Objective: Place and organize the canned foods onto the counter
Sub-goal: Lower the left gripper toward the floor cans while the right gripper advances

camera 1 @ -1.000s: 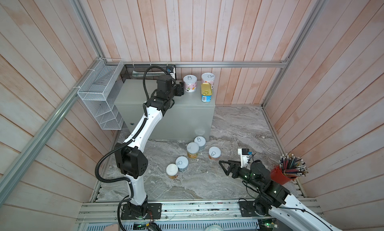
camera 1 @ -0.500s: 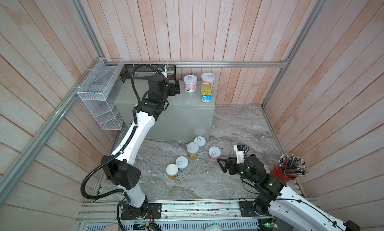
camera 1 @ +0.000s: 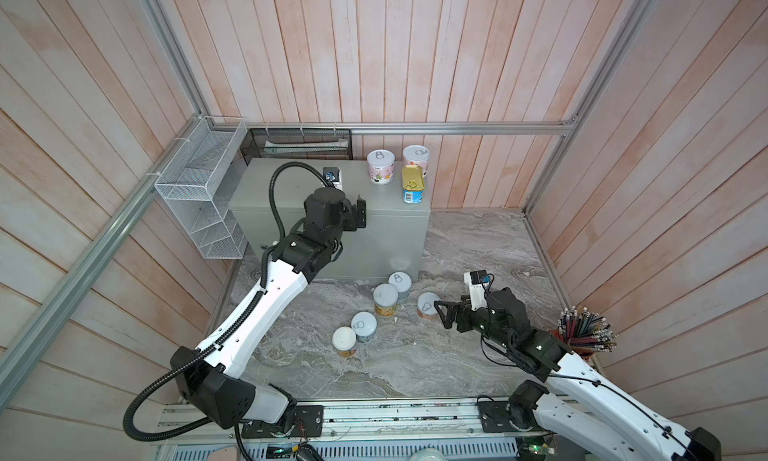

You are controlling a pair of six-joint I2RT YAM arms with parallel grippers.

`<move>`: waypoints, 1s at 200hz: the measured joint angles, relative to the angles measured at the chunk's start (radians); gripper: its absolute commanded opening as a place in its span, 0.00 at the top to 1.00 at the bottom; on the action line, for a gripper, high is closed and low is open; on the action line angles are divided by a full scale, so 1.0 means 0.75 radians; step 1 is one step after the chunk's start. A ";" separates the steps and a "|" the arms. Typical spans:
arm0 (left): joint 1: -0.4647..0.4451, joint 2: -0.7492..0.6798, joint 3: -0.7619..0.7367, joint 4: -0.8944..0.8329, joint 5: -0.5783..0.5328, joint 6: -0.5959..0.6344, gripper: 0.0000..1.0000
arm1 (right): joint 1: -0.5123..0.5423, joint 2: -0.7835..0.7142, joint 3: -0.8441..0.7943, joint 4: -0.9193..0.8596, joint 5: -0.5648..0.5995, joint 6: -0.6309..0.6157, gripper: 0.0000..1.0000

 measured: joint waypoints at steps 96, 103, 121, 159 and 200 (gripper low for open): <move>-0.308 -0.441 -0.483 -0.012 -0.080 -0.142 0.00 | -0.018 0.202 0.031 -0.057 -0.037 -0.083 0.02; -0.309 -0.449 -0.526 -0.006 -0.072 -0.151 0.00 | -0.018 0.213 0.030 -0.054 -0.039 -0.075 0.02; -0.315 -0.457 -0.626 0.005 -0.046 -0.163 0.00 | -0.018 0.223 0.030 -0.041 -0.039 -0.042 0.03; -0.347 -0.469 -0.767 0.064 0.020 -0.179 0.00 | -0.019 0.273 0.027 -0.002 -0.014 0.033 0.03; -0.383 -0.508 -0.917 0.258 0.107 -0.211 0.00 | -0.019 0.386 0.033 -0.001 0.027 0.103 0.06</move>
